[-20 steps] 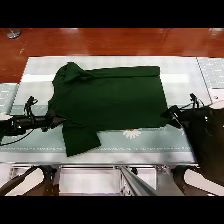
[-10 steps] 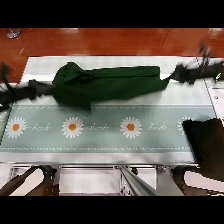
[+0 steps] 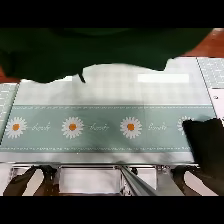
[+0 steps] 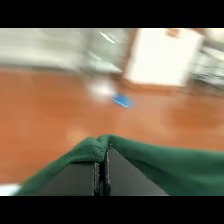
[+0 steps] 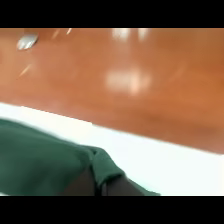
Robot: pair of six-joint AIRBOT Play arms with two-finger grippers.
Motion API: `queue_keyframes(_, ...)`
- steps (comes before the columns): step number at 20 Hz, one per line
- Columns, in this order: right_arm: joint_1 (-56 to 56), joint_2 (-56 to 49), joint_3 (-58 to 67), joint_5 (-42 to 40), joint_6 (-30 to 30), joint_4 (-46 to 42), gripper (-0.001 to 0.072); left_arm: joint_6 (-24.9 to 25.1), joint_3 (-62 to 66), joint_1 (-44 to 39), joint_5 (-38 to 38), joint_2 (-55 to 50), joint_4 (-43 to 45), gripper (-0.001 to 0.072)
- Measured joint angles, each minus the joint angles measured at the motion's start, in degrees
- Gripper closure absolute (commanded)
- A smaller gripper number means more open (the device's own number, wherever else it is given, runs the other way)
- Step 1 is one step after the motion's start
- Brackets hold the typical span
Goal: Fold the shirts.
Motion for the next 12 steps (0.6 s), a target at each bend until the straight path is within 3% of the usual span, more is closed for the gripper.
queue_keyframes(7, 0.0, 12.8, -0.4, 5.2, 3.7, -5.3, 0.0684, -5.8, 3.7, 0.0, -8.6, 13.9, 22.2, 0.0689)
queue_keyframes(12, 0.1, 19.5, -11.2, 7.9, 5.0, -9.4, 0.0684, -8.7, 0.1, 0.0, -12.2, 17.7, 27.4, 0.0689)
